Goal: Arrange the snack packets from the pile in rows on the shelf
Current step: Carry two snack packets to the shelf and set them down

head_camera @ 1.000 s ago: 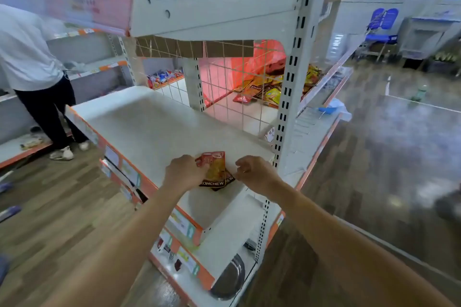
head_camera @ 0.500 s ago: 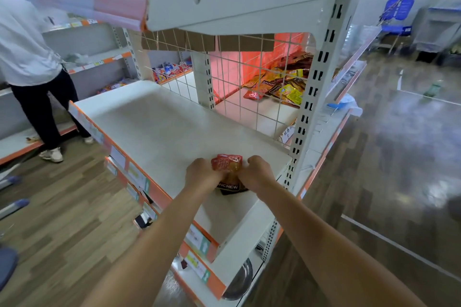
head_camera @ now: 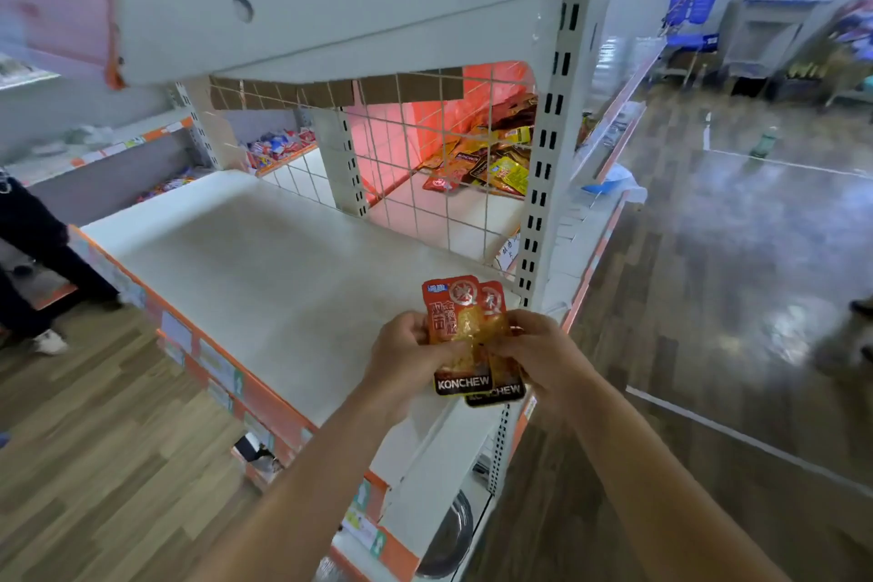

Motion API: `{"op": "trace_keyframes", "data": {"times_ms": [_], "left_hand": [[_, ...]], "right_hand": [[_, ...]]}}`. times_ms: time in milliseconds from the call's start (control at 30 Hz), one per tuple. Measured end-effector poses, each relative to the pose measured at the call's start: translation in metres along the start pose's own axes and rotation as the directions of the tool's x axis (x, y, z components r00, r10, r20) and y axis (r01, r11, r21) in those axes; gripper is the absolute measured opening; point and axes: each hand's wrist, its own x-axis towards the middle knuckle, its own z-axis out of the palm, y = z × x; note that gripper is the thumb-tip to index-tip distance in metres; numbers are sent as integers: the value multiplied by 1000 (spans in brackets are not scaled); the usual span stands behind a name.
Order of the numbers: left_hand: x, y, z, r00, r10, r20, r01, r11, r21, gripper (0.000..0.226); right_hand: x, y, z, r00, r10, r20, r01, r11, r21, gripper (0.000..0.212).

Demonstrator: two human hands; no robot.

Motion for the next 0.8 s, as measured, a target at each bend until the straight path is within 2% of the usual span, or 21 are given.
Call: {"op": "trace_keyframes", "data": {"times_ms": [167, 333, 533, 600, 800], "left_hand": [[-3, 12, 40, 990, 103, 96, -105, 994, 15, 33], [-2, 26, 92, 965, 204, 162, -214, 976, 44, 19], [9, 54, 168, 917, 313, 247, -349, 929, 122, 19], [23, 65, 199, 918, 294, 266, -331, 937, 108, 20], [70, 98, 306, 952, 116, 282, -111, 993, -35, 8]], "right_hand": [[-14, 5, -46, 995, -58, -84, 66, 993, 101, 15], [-19, 10, -99, 981, -51, -187, 93, 971, 222, 13], [-5, 17, -190, 948, -56, -313, 145, 951, 271, 14], [7, 19, -228, 935, -47, -351, 165, 936, 312, 16], [40, 8, -347, 901, -28, -433, 205, 906, 369, 24]]}}
